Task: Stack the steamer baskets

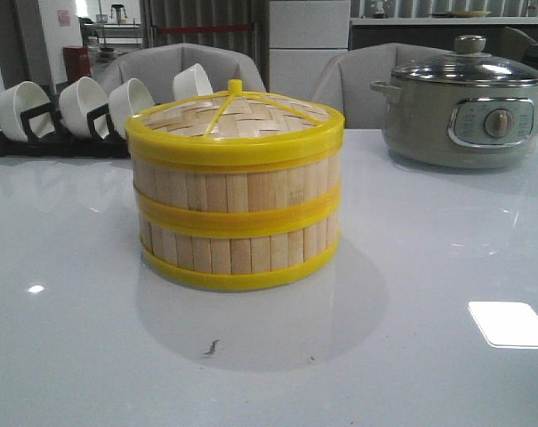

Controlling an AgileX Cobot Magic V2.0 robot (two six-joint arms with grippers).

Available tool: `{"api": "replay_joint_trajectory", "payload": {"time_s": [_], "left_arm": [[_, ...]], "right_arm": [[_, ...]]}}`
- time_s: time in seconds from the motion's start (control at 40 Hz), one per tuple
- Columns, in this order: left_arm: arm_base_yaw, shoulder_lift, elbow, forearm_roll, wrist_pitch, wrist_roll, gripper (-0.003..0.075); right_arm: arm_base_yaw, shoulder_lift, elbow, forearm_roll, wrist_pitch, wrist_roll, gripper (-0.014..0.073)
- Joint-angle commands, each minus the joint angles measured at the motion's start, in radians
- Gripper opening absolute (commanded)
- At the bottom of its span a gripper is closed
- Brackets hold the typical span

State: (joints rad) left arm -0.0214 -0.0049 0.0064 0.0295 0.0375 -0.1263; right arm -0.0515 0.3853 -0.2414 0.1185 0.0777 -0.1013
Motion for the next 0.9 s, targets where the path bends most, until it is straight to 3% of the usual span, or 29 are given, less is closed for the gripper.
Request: {"api": "replay_joint_trajectory", "payload": {"time_s": [0.0, 0.25, 0.88], "left_arm": [[0.001, -0.015, 0.001, 0.015, -0.097, 0.002, 0.0104], [0.001, -0.015, 0.001, 0.017, -0.038, 0.002, 0.0104], [0.001, -0.013, 0.001, 0.016, -0.038, 0.002, 0.0104]], "right_arm": [[-0.003, 0.008, -0.03, 0.0, -0.085, 0.003, 0.006], [-0.003, 0.008, -0.03, 0.0, -0.085, 0.003, 0.006], [-0.003, 0.008, -0.03, 0.0, -0.085, 0.003, 0.006]]}}
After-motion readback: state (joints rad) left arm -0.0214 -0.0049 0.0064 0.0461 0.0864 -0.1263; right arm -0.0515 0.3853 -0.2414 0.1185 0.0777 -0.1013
